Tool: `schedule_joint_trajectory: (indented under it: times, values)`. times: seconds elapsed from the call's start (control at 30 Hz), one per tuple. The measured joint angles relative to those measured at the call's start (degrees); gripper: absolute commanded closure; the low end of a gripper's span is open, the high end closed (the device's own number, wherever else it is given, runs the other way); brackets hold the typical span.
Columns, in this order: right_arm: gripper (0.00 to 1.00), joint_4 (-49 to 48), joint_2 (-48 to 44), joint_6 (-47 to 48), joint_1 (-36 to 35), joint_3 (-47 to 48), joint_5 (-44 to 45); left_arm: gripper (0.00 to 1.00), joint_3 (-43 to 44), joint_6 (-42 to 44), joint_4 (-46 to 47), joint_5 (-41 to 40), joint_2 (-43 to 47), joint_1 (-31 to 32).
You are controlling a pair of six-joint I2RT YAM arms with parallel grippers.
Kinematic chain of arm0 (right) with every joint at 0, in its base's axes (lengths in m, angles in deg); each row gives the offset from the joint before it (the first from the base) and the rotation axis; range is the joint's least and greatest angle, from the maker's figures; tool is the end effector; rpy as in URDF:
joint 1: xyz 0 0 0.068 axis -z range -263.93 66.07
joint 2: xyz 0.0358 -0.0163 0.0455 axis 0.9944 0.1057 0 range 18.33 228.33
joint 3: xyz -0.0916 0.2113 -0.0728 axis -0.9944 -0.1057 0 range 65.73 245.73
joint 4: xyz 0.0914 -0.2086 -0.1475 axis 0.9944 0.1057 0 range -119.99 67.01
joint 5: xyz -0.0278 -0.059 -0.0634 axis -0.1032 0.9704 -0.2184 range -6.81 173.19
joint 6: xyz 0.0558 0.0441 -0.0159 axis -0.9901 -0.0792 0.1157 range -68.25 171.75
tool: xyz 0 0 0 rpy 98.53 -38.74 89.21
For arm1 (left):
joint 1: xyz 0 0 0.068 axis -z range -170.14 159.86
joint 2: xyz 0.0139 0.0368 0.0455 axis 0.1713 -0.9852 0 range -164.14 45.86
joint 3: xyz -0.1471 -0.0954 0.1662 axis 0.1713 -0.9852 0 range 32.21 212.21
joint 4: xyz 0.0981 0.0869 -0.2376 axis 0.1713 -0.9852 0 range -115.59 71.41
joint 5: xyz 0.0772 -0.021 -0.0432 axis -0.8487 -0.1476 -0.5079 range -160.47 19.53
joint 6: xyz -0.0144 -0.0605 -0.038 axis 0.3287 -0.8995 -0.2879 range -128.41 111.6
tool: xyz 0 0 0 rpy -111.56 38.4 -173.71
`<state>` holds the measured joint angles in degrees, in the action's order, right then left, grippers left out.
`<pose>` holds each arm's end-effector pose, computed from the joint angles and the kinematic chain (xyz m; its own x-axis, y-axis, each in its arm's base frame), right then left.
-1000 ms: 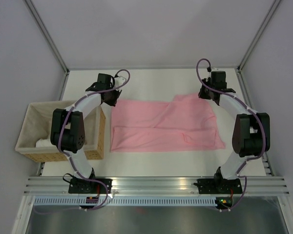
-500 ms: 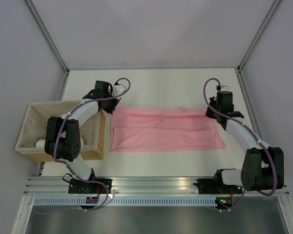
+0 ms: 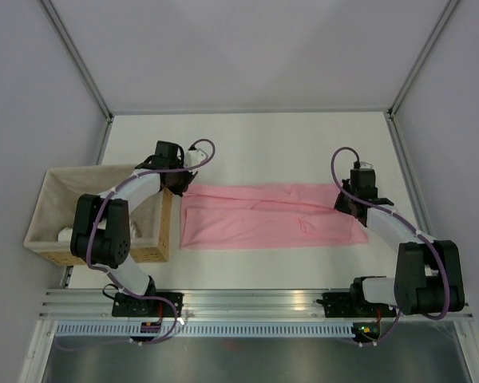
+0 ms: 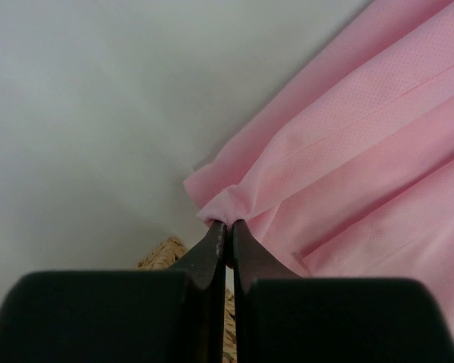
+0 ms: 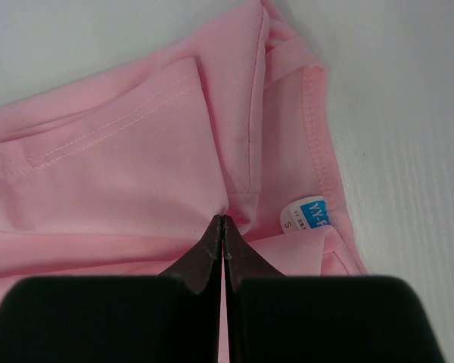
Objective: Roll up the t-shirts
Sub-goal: Fold the tshirt
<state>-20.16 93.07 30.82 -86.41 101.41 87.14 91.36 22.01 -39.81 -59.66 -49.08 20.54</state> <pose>0.2836 0.0081 0.1211 -0.7022 0.3263 -0.6328 0.2708 0.9444 0.1865 0.3468 -0.0770 0.1315 -0.5678 0.6131 -0.5493 0.6607 0.7374 0.1401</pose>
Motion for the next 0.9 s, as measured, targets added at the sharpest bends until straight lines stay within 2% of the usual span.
schedule_joint_trajectory:
  times: [0.17,0.2,0.23,0.3,0.33,0.47,0.7,0.9]
  values:
    - [1.0,-0.17,0.09,-0.31,0.37,-0.2,0.68,0.96,-0.09,0.79,-1.33,0.96,0.68,-0.02]
    - [1.0,-0.28,0.26,-0.31,0.46,-0.2,0.63,0.93,-0.09,1.11,-2.01,1.38,0.83,-0.02]
    - [1.0,-0.37,0.59,-0.33,0.46,-0.2,0.61,0.83,-0.09,1.66,-2.8,1.64,0.92,-0.04]
    - [1.0,-0.37,1.44,-0.33,0.46,-0.2,0.44,0.73,-0.09,2.89,-4.35,1.86,0.92,-0.04]
    - [1.0,-0.35,1.92,-0.33,0.46,-0.2,0.42,0.64,-0.09,3.43,-5.38,1.9,0.92,-0.07]
    - [1.0,-0.09,2.45,-0.37,0.46,-0.2,0.37,0.51,-0.09,5.6,-8.68,3.34,1.05,-0.04]
    - [1.0,-0.09,2.47,-0.57,0.48,-0.2,-0.68,0.5,1.88,6.36,-13.0,5.4,1.6,0.13]
    - [1.0,-0.09,2.47,-0.57,0.48,-0.2,-0.72,0.51,6.05,5.79,-12.2,4.9,-0.42,1.2]
